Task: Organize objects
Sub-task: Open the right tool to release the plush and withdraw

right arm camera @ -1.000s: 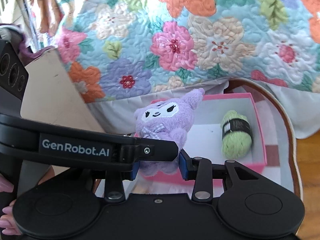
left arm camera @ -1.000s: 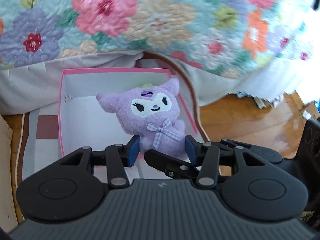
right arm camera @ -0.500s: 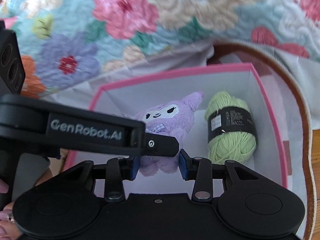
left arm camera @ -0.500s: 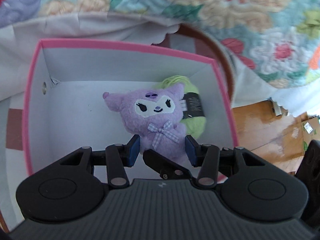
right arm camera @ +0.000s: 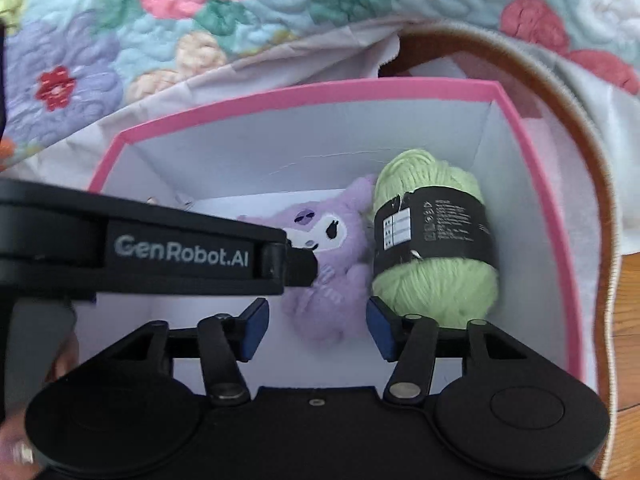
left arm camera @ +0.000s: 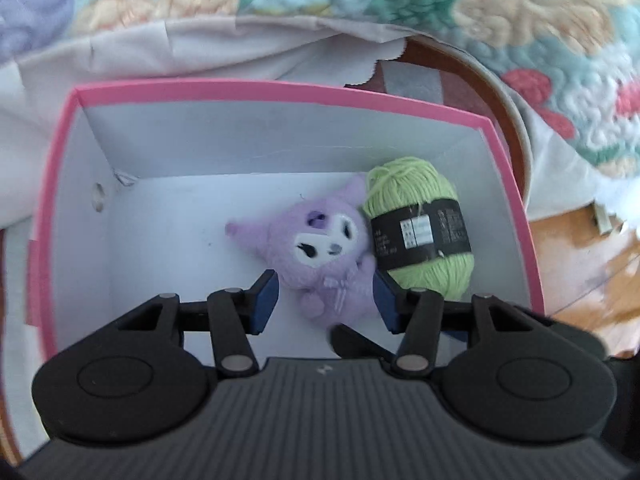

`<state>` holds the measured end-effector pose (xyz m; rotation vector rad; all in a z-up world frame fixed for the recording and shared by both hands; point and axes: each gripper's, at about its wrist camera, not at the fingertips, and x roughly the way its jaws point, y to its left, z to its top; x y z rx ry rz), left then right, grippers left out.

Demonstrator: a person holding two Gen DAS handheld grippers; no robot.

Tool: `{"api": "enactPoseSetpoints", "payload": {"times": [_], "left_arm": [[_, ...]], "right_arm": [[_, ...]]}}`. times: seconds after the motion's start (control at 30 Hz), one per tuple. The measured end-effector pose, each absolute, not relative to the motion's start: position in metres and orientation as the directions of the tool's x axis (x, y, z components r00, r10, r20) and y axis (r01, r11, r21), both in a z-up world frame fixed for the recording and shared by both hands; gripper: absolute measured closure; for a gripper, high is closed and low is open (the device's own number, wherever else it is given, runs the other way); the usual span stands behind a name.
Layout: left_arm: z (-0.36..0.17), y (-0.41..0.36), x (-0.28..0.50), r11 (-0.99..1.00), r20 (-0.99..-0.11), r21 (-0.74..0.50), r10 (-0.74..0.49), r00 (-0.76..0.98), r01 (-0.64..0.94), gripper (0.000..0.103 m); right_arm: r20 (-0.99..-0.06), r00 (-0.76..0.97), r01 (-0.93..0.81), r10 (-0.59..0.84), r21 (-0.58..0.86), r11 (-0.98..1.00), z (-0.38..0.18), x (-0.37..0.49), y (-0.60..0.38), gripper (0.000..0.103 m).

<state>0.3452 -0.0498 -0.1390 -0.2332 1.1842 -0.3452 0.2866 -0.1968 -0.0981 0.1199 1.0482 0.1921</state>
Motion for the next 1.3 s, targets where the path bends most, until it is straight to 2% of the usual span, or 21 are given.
{"api": "enactPoseSetpoints", "payload": {"times": [0.13,0.5,0.63,0.8,0.93,1.1,1.3], "left_arm": [[-0.118,-0.050,0.327,0.913,-0.861,-0.358,-0.404,0.309,0.196,0.052],[-0.036,-0.032,0.274,0.932,-0.851,-0.295,-0.356,0.385,0.212,0.050],[-0.003,-0.027,0.241,0.944,-0.872,-0.233,-0.309,0.380,0.233,0.048],[0.028,-0.012,0.190,0.944,-0.859,-0.240,-0.315,0.404,0.224,0.046],[0.038,0.001,0.147,0.929,-0.830,-0.294,-0.365,0.421,0.225,0.040],[0.038,0.014,0.103,0.939,-0.817,-0.275,-0.342,0.464,0.207,0.037],[0.020,0.040,0.065,0.951,-0.846,-0.274,-0.310,0.434,0.146,0.035]], "right_arm": [[-0.823,0.527,-0.142,0.212,0.160,0.977,-0.067,0.255,-0.209,0.039],[-0.779,0.574,-0.246,0.253,0.131,0.961,0.027,0.200,-0.221,0.039],[-0.768,0.594,-0.261,0.239,0.097,0.960,0.060,0.171,-0.216,0.039],[-0.747,0.617,-0.305,0.247,0.062,0.950,0.096,0.120,-0.211,0.029],[-0.733,0.617,-0.351,0.288,0.071,0.934,0.107,0.084,-0.207,0.029],[-0.741,0.573,-0.396,0.350,0.123,0.910,0.100,0.045,-0.201,0.029],[-0.754,0.485,-0.441,0.444,0.227,0.868,0.083,0.018,-0.193,0.027]]}}
